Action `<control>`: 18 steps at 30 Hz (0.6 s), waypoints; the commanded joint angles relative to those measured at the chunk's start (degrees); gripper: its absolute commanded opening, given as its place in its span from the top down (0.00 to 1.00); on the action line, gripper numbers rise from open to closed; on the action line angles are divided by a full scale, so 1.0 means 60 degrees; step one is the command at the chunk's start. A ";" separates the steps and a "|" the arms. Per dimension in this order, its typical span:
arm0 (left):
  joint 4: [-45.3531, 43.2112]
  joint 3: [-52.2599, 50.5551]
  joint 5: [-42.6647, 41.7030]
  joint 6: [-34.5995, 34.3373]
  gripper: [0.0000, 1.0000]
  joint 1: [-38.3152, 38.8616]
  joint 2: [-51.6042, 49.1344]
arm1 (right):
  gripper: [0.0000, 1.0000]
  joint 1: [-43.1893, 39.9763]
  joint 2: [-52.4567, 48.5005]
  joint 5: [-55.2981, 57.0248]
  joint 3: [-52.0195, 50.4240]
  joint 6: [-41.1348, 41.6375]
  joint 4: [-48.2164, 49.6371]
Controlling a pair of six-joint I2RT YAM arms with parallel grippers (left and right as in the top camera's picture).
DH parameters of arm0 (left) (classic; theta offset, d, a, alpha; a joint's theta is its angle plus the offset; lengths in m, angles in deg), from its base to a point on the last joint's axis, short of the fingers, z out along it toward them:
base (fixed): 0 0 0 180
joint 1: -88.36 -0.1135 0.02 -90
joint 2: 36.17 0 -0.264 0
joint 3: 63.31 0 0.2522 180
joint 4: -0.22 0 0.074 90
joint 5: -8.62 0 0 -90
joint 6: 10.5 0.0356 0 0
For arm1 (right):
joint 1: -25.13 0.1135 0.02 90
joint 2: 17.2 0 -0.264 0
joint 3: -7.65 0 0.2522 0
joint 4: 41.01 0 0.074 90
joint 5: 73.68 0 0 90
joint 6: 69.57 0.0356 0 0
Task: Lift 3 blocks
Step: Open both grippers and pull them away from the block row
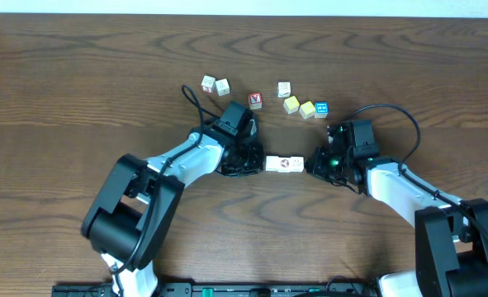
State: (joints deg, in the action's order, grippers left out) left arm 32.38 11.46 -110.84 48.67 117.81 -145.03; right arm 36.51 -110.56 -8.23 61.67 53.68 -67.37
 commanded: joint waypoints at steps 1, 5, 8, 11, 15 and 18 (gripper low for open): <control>0.0455 0.0182 0.0572 0.0310 0.93 -0.0353 0.0867 | 0.99 -0.0288 0.0266 -0.0036 0.0568 -0.0667 -0.0769; 0.1366 0.0182 0.1286 0.0386 0.93 -0.0736 0.1752 | 0.98 -0.0670 0.0834 0.0280 0.1166 -0.1035 -0.2444; 0.2091 0.0182 0.1351 0.0488 0.93 -0.1078 0.2652 | 0.96 -0.0940 0.1548 0.0412 0.1410 -0.1169 -0.3450; 0.2823 0.0182 0.1351 0.0488 0.75 -0.1399 0.3621 | 0.80 -0.1042 0.2524 0.0412 0.1432 -0.1202 -0.4160; 0.3763 0.0182 0.1359 0.0776 0.41 -0.1745 0.4896 | 0.01 -0.0991 0.4036 0.0412 0.1428 -0.1410 -0.5344; 0.4266 0.0182 0.1596 0.0991 0.27 -0.1887 0.5606 | 0.01 -0.0874 0.5107 0.0426 0.1428 -0.1603 -0.6211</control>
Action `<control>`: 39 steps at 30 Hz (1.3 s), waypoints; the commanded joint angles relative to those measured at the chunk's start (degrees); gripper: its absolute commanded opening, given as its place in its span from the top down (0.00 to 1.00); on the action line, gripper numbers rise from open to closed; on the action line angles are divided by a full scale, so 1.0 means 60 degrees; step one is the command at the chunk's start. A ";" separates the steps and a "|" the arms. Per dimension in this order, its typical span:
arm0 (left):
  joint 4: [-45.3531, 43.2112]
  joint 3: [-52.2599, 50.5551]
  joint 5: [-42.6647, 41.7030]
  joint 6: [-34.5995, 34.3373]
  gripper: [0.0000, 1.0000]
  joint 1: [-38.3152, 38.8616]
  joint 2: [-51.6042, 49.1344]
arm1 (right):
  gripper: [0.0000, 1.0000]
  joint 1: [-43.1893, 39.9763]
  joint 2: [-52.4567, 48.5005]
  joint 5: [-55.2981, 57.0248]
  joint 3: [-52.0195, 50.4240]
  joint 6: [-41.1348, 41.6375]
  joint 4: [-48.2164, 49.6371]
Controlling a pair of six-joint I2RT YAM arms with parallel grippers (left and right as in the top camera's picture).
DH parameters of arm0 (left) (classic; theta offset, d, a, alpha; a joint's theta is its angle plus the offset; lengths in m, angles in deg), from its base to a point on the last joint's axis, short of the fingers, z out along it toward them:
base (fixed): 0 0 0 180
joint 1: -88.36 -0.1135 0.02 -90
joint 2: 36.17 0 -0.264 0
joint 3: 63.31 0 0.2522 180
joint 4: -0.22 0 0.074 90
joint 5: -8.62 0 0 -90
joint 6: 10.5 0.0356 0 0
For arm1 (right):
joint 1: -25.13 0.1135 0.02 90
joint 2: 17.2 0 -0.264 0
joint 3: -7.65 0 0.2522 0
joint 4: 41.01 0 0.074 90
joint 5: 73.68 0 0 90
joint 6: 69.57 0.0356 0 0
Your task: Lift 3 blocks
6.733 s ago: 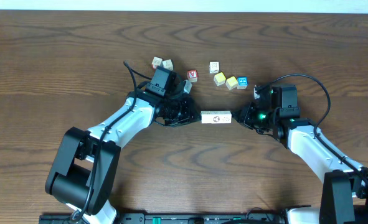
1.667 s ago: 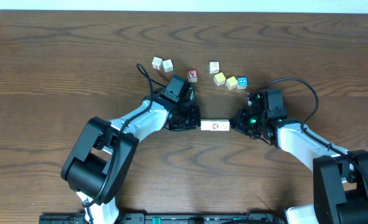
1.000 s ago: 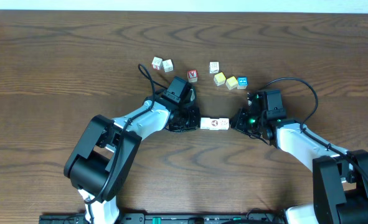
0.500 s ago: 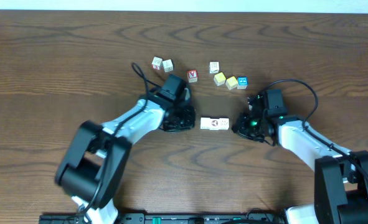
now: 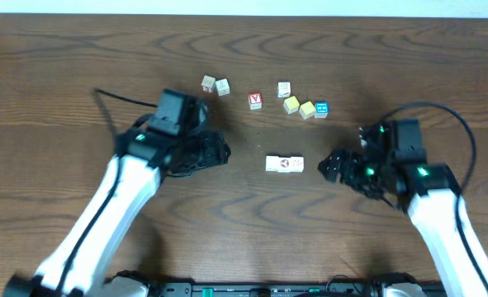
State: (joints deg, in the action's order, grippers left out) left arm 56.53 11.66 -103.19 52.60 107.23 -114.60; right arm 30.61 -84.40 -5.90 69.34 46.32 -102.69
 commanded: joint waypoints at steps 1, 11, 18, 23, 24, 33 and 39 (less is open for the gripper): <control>0.0401 0.0149 0.0503 0.0335 0.27 -0.0142 0.0721 | 0.01 0.0164 0.1086 0.0040 0.0149 -0.0404 -0.0608; 0.1956 0.0149 0.3020 0.0335 0.26 -0.0142 0.1173 | 0.01 0.0729 0.3738 0.0215 0.0146 -0.0364 -0.3191; 0.1960 0.0149 0.3071 0.0335 0.26 -0.0142 0.1158 | 0.01 0.0729 0.4091 0.0277 0.0146 -0.0361 -0.3843; 0.1956 0.0149 0.3071 0.0335 0.26 -0.0142 0.1158 | 0.01 0.0729 0.4091 0.0277 0.0146 -0.0364 -0.3843; 0.1956 0.0149 0.3071 0.0335 0.26 -0.0142 0.1158 | 0.01 0.0729 0.4091 0.0277 0.0146 -0.0364 -0.3843; 0.1956 0.0149 0.3071 0.0335 0.25 -0.0142 0.1158 | 0.01 0.0729 0.4091 0.0277 0.0146 -0.0364 -0.3843; 0.1956 0.0149 0.3071 0.0335 0.25 -0.0142 0.1158 | 0.01 0.0729 0.4091 0.0277 0.0146 -0.0364 -0.3850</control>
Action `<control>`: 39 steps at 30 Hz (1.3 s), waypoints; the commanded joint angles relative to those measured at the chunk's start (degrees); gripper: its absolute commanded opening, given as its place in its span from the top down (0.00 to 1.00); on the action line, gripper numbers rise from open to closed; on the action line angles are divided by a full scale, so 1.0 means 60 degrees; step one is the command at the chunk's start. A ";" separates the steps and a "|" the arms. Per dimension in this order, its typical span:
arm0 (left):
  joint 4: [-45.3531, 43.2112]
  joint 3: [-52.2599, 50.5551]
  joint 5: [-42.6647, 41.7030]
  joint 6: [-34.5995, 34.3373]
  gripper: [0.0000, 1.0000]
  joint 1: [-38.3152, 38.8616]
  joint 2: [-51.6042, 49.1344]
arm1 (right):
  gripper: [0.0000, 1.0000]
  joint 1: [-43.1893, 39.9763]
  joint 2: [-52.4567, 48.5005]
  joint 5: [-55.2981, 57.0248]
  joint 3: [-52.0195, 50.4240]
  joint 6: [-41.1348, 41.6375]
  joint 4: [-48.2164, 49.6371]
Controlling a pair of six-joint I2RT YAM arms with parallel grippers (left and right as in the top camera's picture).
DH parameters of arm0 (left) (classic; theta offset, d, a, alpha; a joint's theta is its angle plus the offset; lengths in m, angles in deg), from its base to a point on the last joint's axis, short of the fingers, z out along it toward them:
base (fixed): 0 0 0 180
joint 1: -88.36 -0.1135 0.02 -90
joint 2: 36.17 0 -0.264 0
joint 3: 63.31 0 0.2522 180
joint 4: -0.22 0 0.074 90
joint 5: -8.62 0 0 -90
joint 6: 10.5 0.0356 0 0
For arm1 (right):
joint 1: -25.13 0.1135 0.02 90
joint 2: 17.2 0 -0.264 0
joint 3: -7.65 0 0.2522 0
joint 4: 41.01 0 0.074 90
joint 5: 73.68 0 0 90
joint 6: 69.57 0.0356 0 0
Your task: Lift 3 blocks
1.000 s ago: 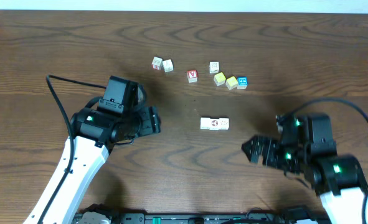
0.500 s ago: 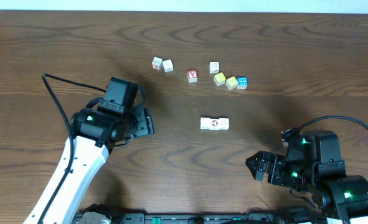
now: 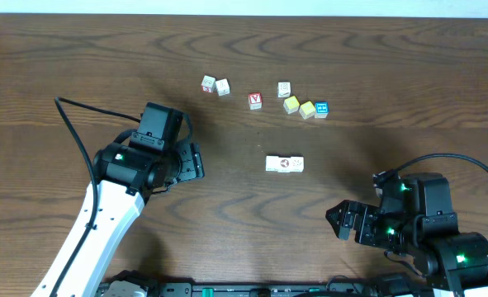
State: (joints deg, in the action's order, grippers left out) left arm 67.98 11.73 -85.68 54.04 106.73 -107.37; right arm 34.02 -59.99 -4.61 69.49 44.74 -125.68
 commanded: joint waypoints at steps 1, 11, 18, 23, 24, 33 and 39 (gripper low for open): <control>0.0047 0.0138 0.0153 0.0095 0.25 -0.0058 -0.0047 | 0.01 0.0160 0.0025 0.0062 0.0120 -0.0102 -0.0036; 0.0047 0.0138 0.0153 0.0095 0.25 -0.0058 -0.0047 | 0.01 0.0142 0.0860 0.1512 -0.0182 -0.0674 0.1716; 0.0051 0.0138 0.0153 0.0095 0.25 -0.0058 -0.0047 | 0.01 -0.0310 0.2783 0.1515 -0.1781 -0.2331 0.4510; 0.0051 0.0138 0.0153 0.0095 0.25 -0.0058 -0.0047 | 0.01 -0.0987 0.4280 0.1515 -0.3417 -0.2787 0.6277; 0.0047 0.0138 0.0153 0.0095 0.25 -0.0058 -0.0047 | 0.01 -0.1067 0.4521 0.1515 -0.3712 -0.2783 0.6586; 0.0047 0.0138 0.0153 0.0095 0.25 -0.0058 -0.0047 | 0.01 -0.1137 0.6280 0.1523 -0.6003 -0.3220 0.9362; 0.0051 0.0135 0.0153 0.0095 0.25 -0.0058 -0.0047 | 0.01 -0.1137 0.6903 0.1829 -0.7147 -0.3213 1.0728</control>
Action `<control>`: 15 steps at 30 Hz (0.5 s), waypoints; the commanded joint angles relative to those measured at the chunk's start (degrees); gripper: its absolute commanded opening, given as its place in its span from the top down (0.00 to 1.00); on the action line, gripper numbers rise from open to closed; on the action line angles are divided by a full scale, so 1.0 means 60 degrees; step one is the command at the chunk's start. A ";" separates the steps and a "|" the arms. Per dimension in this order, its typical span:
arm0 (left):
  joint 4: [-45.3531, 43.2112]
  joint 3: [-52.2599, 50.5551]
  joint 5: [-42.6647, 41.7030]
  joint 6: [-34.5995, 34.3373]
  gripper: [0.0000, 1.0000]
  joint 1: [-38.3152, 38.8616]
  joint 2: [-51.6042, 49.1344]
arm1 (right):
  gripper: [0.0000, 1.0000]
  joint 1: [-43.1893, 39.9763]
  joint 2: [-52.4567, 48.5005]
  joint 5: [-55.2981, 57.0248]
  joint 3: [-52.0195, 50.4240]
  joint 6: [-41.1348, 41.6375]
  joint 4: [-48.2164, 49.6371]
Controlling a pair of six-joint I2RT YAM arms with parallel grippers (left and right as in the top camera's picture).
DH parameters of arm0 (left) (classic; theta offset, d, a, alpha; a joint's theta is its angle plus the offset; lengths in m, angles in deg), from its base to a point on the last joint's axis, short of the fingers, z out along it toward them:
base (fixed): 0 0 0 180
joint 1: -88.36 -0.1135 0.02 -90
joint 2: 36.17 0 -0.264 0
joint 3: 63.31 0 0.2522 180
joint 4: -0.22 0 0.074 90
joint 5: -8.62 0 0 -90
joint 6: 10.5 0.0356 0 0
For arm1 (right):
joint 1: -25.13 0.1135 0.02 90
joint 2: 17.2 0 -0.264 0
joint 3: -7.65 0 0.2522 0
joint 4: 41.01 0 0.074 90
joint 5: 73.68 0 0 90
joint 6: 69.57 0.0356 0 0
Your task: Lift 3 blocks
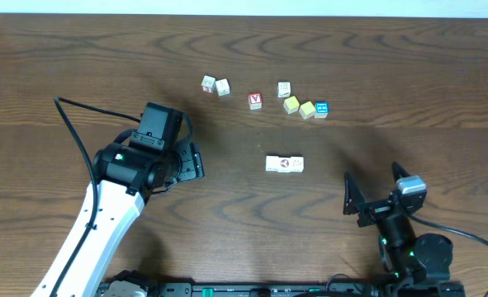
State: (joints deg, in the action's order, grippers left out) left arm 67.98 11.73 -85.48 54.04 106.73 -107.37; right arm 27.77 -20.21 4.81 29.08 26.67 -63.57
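Observation:
A short row of pale blocks [284, 164] lies flat on the table's middle, with nothing touching it. My left gripper [196, 162] hovers well to the left of the row and points toward it. Its jaws are too dark and foreshortened to read. My right gripper [374, 183] is at the front right, below and right of the row. It points toward the back of the table, its two fingers [348, 190] spread wide with nothing between them.
Loose blocks lie scattered toward the back: two whitish blocks [215, 85], a red-faced block [255, 101], a white block [284, 89], two yellow blocks [299, 107] and a blue block [321, 109]. The left arm's cable [78, 140] loops over the table on the left.
My right arm has drawn back to the front edge, and its gripper now points toward the back with fingers spread. The left arm and all the blocks are where they were.
Both grippers first stood against the two ends of the block row at the table's middle. Then both were apart from it, left gripper to the left and right gripper to the right. Each later moment shows them farther off, and the row lies in the same spot throughout.

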 commanded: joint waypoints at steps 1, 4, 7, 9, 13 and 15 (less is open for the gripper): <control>0.0047 0.0138 0.0120 0.0095 0.25 -0.0058 -0.0047 | 0.01 -0.0091 0.0361 0.0310 -0.0568 -0.0197 0.0586; 0.0047 0.0138 0.0120 0.0095 0.25 -0.0058 -0.0047 | 0.01 -0.0084 0.0455 0.0412 -0.0973 -0.0197 0.1242; 0.0047 0.0138 0.0120 0.0095 0.25 -0.0058 -0.0047 | 0.01 -0.0084 0.0455 0.0477 -0.1239 -0.0200 0.1749; 0.0047 0.0138 0.0120 0.0095 0.25 -0.0058 -0.0047 | 0.01 -0.0062 0.0455 0.0616 -0.1224 -0.0200 0.1752; 0.0047 0.0138 0.0120 0.0095 0.25 -0.0058 -0.0047 | 0.01 -0.0029 0.0455 0.1078 -0.1228 -0.0200 0.1763; 0.0047 0.0138 0.0120 0.0095 0.25 -0.0058 -0.0047 | 0.01 -0.0029 0.0455 0.1373 -0.1228 -0.0193 0.1639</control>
State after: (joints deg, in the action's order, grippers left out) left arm 67.98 11.73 -85.48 54.04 106.73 -107.37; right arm 27.77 -17.93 9.45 21.93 26.21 -53.40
